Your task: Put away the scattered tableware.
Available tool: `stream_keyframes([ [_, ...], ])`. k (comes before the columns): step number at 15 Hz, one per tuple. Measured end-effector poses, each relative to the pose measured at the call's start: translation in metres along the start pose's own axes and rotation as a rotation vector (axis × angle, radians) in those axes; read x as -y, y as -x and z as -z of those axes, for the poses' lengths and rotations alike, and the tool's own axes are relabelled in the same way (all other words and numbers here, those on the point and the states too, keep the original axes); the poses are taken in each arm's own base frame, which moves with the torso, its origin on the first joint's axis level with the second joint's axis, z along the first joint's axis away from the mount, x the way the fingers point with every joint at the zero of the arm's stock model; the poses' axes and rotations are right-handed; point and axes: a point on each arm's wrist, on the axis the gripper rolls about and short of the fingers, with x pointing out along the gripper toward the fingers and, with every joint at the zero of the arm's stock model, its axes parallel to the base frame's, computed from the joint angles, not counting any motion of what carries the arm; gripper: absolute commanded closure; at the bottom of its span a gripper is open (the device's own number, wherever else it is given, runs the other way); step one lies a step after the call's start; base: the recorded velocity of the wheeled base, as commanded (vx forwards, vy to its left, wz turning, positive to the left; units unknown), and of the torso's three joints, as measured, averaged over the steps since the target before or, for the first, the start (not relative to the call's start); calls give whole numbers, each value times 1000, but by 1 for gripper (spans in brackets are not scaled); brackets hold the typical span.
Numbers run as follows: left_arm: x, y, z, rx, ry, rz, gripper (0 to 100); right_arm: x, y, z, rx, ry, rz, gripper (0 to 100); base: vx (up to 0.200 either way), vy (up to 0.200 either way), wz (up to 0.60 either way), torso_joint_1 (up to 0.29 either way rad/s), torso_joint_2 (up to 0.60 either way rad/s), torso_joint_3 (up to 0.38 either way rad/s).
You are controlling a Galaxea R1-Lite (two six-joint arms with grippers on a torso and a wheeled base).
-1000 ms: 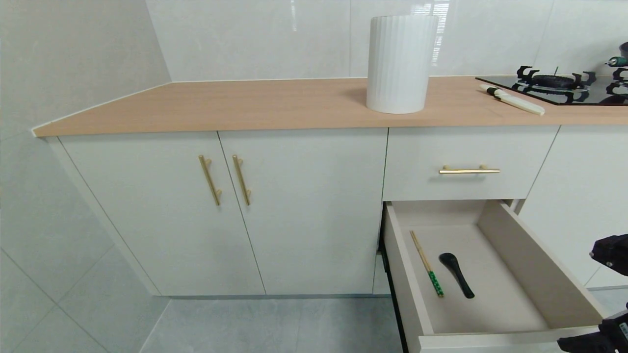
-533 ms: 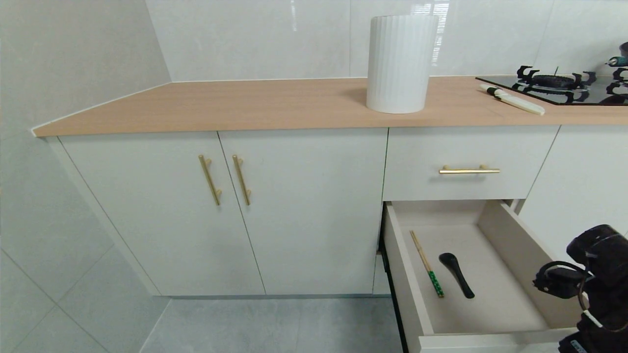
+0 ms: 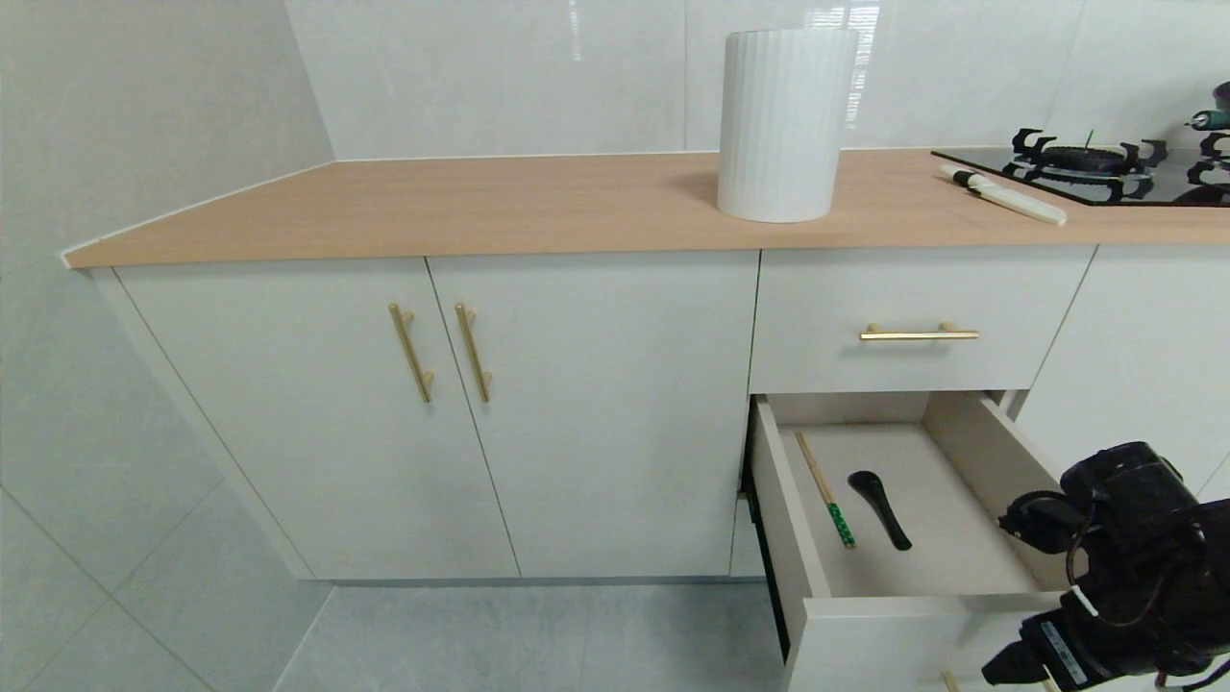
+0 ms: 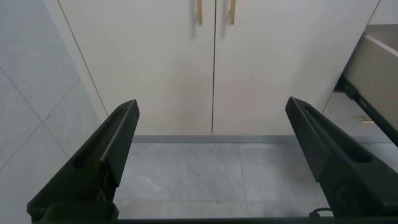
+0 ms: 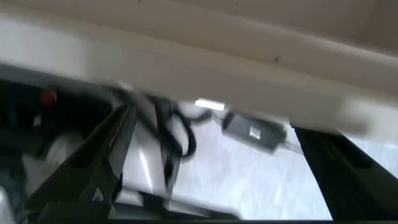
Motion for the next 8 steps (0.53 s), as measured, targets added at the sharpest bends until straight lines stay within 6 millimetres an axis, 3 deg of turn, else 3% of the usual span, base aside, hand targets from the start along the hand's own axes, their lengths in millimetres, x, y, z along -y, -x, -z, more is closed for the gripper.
stream_keyframes([
  [8, 0, 0, 0, 0, 0, 0, 0, 2, -15, -28, 232, -27, 9, 0, 0, 0, 0, 0, 0, 0],
])
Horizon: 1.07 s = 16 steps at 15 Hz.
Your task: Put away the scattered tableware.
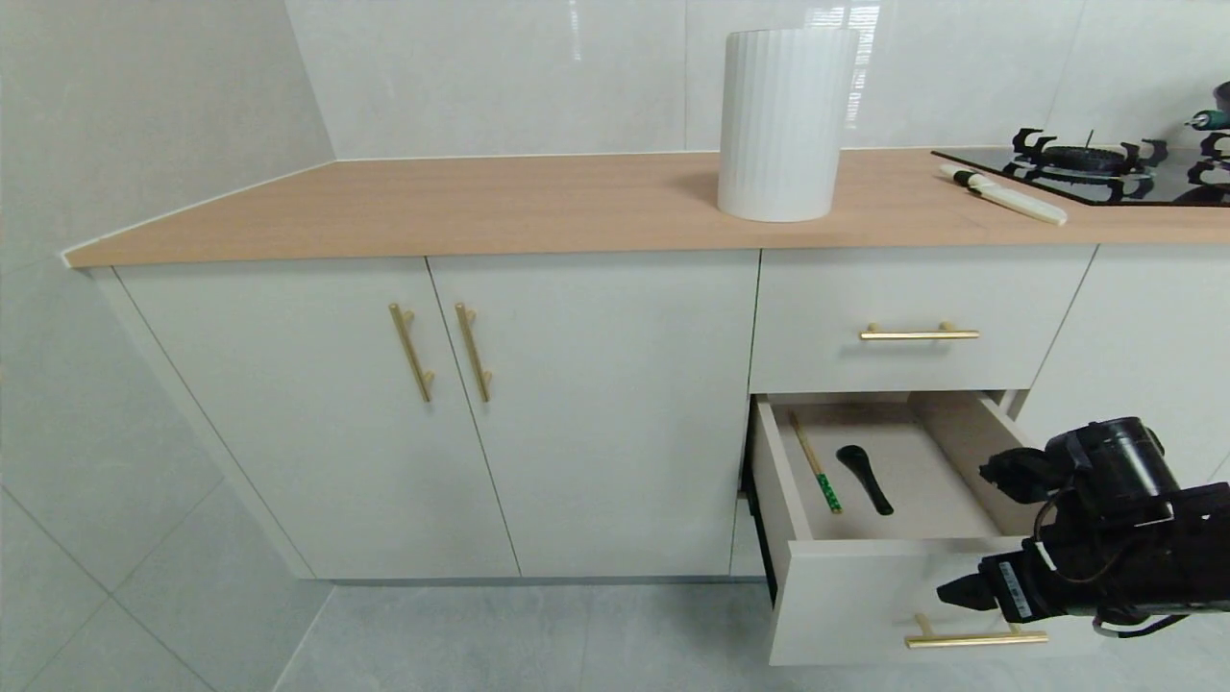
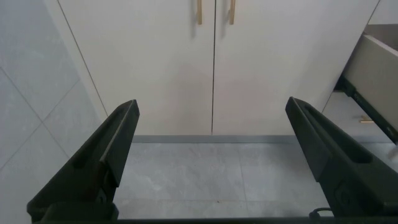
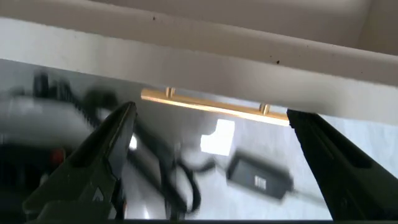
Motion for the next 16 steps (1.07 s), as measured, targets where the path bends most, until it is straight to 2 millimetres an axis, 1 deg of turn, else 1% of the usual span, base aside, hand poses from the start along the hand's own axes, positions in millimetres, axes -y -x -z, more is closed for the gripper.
stream_keyframes([
  [3, 0, 0, 0, 0, 0, 0, 0, 1, -23, -14, 115, -3, 7, 0, 0, 0, 0, 0, 0, 0],
  [5, 0, 0, 0, 0, 0, 0, 0, 3, -42, -28, 195, -3, 13, 0, 0, 0, 0, 0, 0, 0],
  [8, 0, 0, 0, 0, 0, 0, 0, 11, -64, -46, 282, -19, 28, 0, 0, 0, 0, 0, 0, 0],
  [10, 0, 0, 0, 0, 0, 0, 0, 16, -75, -56, 329, -28, 39, 0, 0, 0, 0, 0, 0, 0],
  [14, 0, 0, 0, 0, 0, 1, 0, 26, -94, -84, 411, -38, 57, 0, 0, 0, 0, 0, 0, 0],
  [16, 0, 0, 0, 0, 0, 0, 0, 28, -103, -92, 429, -40, 61, 0, 0, 0, 0, 0, 0, 0],
])
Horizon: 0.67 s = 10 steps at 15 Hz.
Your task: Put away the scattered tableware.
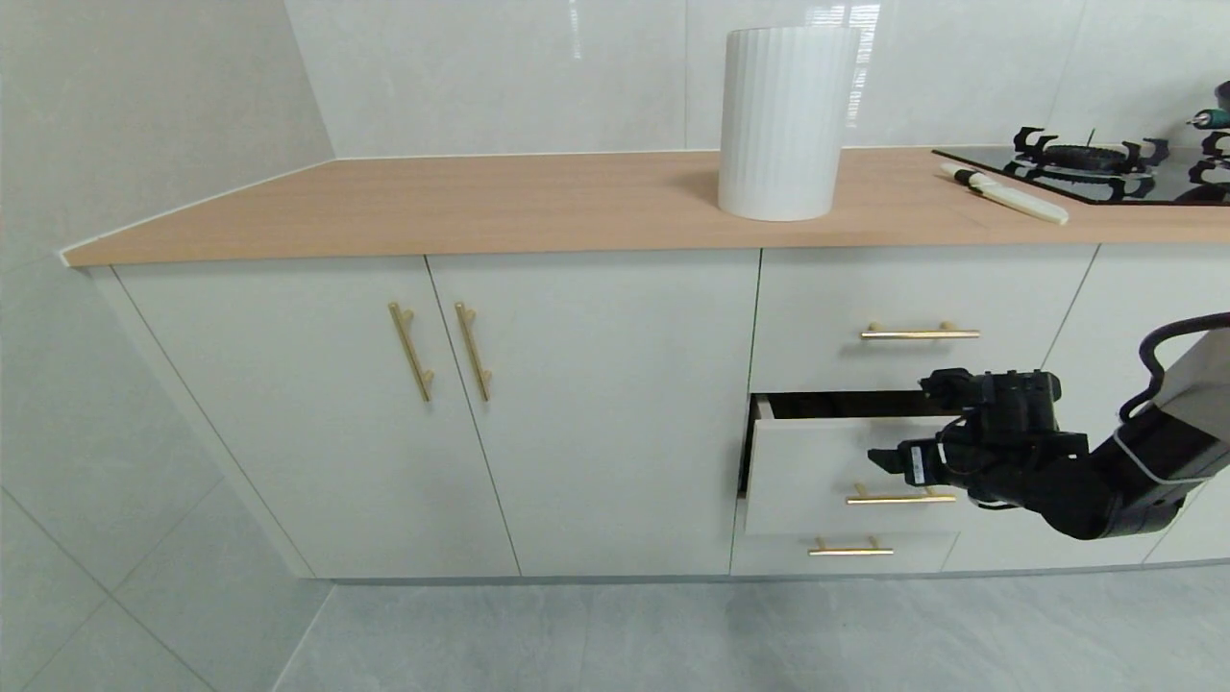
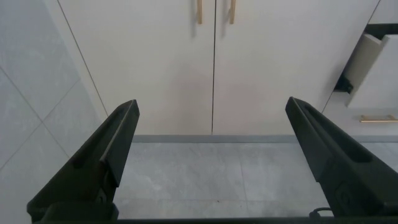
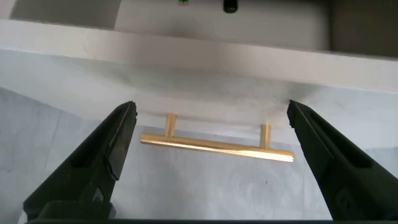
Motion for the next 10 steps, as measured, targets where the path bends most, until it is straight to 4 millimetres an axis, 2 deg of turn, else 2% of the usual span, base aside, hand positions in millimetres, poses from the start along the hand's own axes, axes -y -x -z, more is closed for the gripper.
stream_keyframes([
  [7, 0, 0, 0, 0, 0, 0, 0, 9, -40, -14, 115, -55, 22, 0, 0, 0, 0, 0, 0, 0],
  [10, 0, 0, 0, 0, 0, 0, 0, 16, -50, -15, 132, -68, 36, 0, 0, 0, 0, 0, 0, 0],
])
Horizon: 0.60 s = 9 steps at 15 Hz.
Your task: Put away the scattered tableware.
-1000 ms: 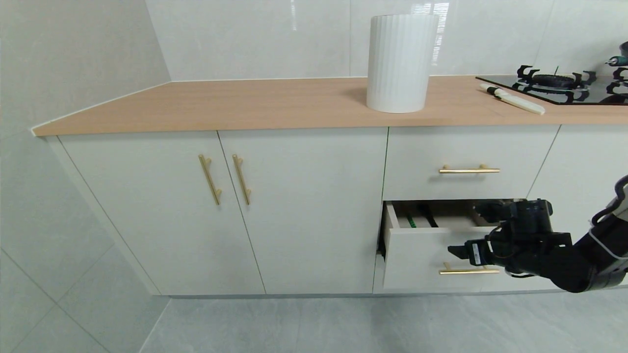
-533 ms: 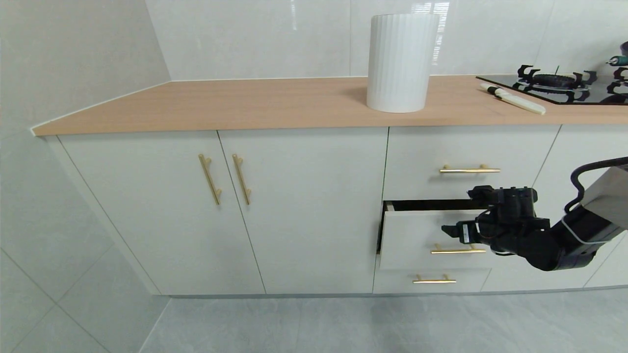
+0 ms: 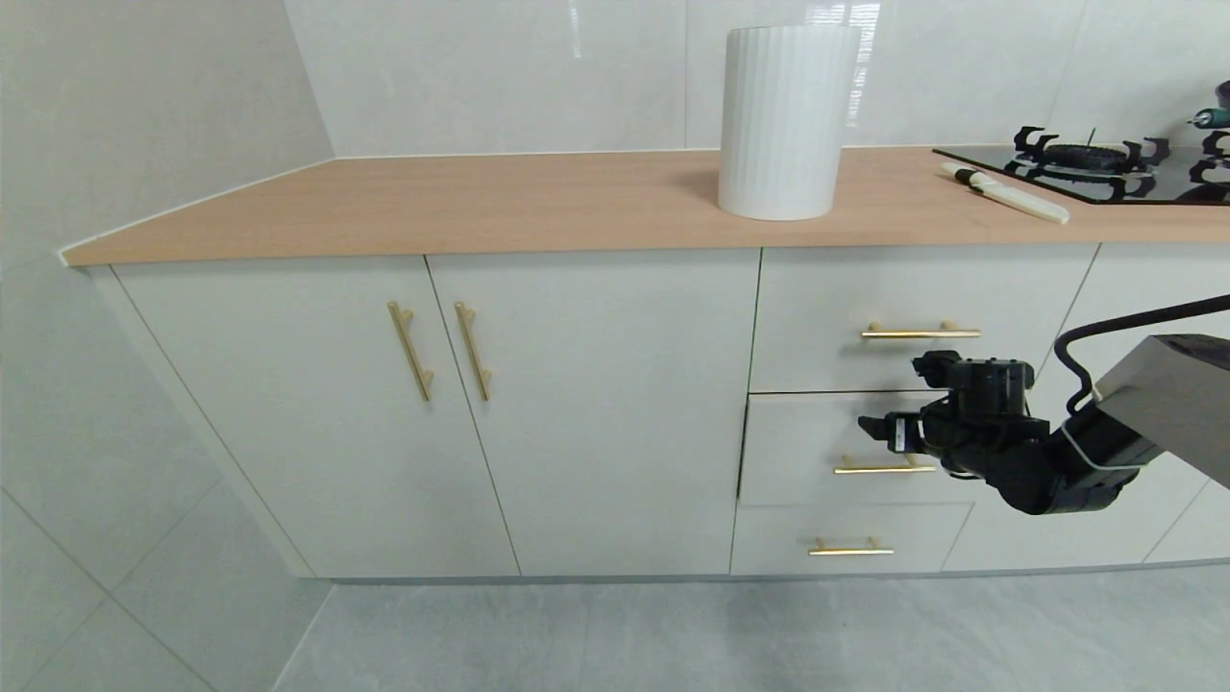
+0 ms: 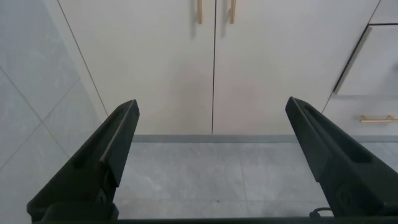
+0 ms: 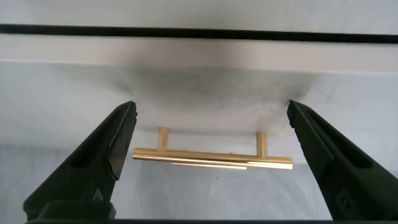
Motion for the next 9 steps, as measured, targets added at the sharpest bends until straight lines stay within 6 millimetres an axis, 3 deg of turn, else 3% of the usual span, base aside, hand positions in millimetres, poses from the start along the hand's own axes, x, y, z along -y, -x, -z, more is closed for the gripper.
stream_keyframes([
  [9, 0, 0, 0, 0, 0, 0, 0, 3, -9, -8, 85, -41, 21, 0, 0, 0, 0, 0, 0, 0],
])
